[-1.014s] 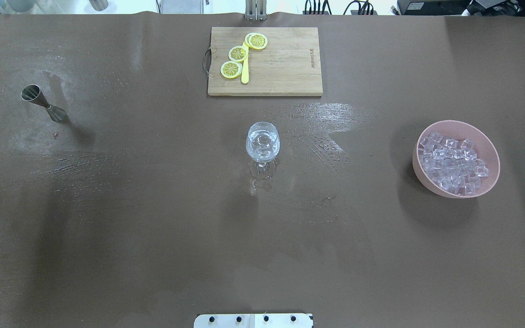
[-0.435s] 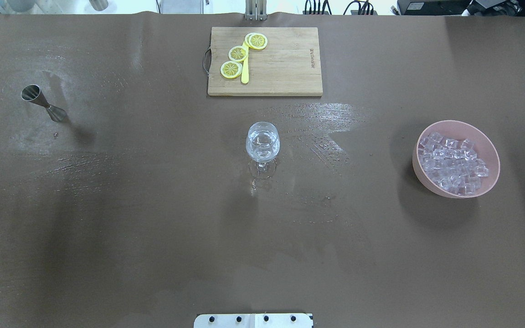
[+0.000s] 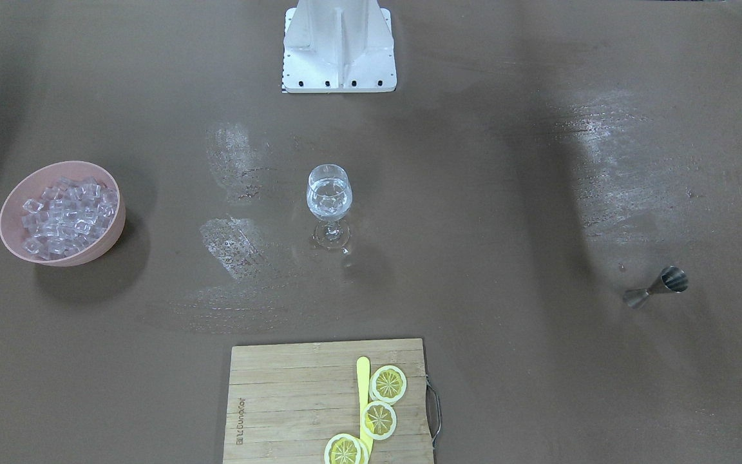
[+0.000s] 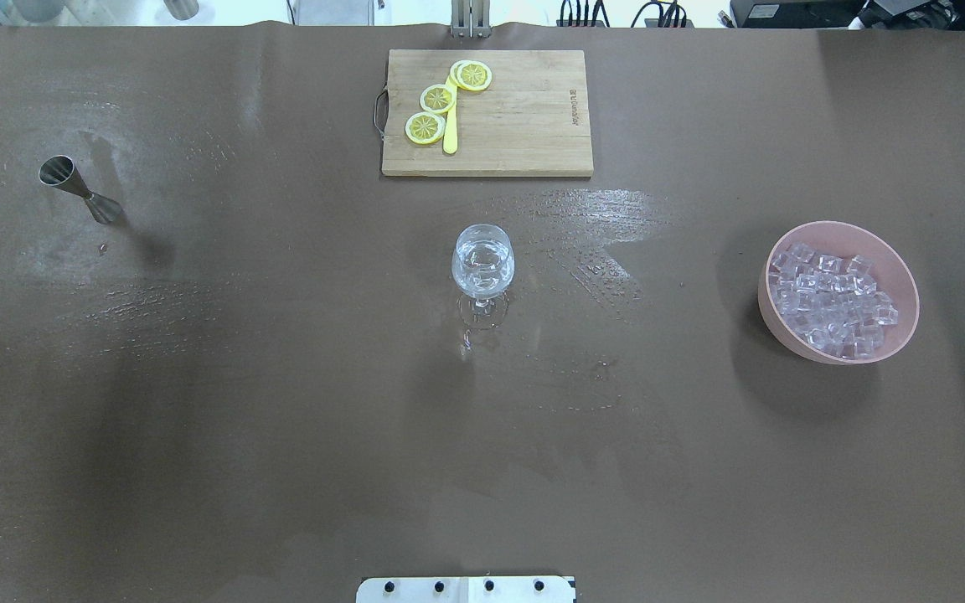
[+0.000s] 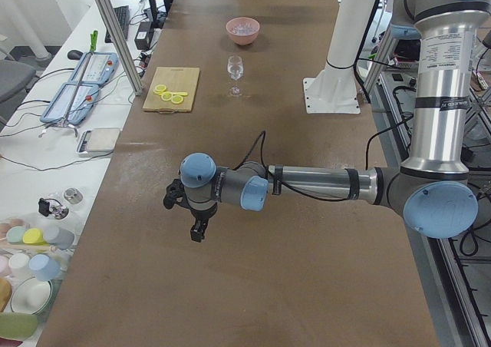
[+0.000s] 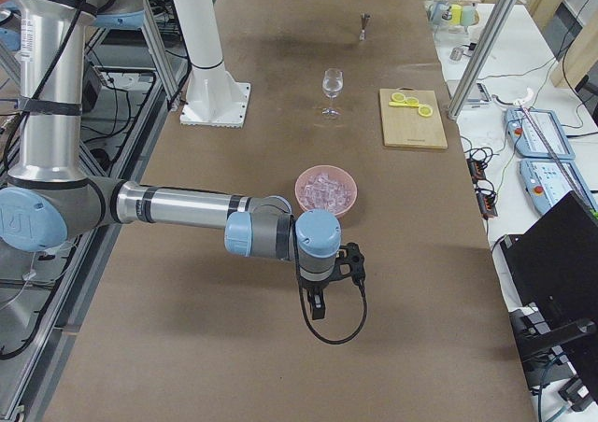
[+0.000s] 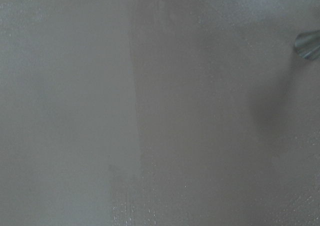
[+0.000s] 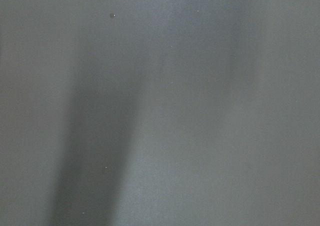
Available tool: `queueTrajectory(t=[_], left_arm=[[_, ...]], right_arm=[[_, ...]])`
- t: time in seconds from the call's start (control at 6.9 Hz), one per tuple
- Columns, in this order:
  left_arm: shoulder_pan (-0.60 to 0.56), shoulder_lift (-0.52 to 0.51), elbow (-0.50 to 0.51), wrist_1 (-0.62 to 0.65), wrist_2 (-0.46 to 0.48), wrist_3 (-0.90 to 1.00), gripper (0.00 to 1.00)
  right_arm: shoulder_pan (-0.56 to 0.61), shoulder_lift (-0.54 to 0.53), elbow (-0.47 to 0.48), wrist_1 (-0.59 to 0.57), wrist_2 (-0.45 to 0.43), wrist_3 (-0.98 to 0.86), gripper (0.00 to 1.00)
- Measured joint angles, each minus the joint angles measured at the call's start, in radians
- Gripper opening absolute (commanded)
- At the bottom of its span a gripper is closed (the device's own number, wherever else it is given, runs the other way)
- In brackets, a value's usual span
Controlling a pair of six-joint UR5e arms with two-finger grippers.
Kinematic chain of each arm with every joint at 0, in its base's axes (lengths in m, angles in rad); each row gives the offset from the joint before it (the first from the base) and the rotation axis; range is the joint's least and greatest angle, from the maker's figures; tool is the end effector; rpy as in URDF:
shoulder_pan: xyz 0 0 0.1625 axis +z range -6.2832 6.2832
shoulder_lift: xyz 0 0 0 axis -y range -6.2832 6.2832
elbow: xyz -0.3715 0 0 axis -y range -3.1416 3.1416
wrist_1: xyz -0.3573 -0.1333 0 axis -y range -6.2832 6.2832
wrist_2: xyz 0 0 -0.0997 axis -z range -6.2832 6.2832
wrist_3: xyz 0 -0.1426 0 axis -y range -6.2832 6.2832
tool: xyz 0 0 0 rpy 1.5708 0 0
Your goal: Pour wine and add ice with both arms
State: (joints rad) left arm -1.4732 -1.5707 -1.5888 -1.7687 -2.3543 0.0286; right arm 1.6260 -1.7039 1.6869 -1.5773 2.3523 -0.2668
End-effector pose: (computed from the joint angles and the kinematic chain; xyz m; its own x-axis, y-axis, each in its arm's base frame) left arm 0.0139 -0.4771 0.6049 0.6873 0.2472 -0.6830 -0.1149 0.9655 0.2338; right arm 0.0552 -0.4028 0.6403 0.6974 -0.2094 0.6854 0.1334 0.9776 0.1630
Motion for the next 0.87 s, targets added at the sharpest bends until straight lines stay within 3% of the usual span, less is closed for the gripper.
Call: queueTrajectory(t=[0.87], left_arm=[[0.002,-0.024,0.019,-0.011,-0.001,-0.005,0.98]], right_arm=[[-0.003,0.005,0.009,-0.001,0.008,-0.004,1.0]])
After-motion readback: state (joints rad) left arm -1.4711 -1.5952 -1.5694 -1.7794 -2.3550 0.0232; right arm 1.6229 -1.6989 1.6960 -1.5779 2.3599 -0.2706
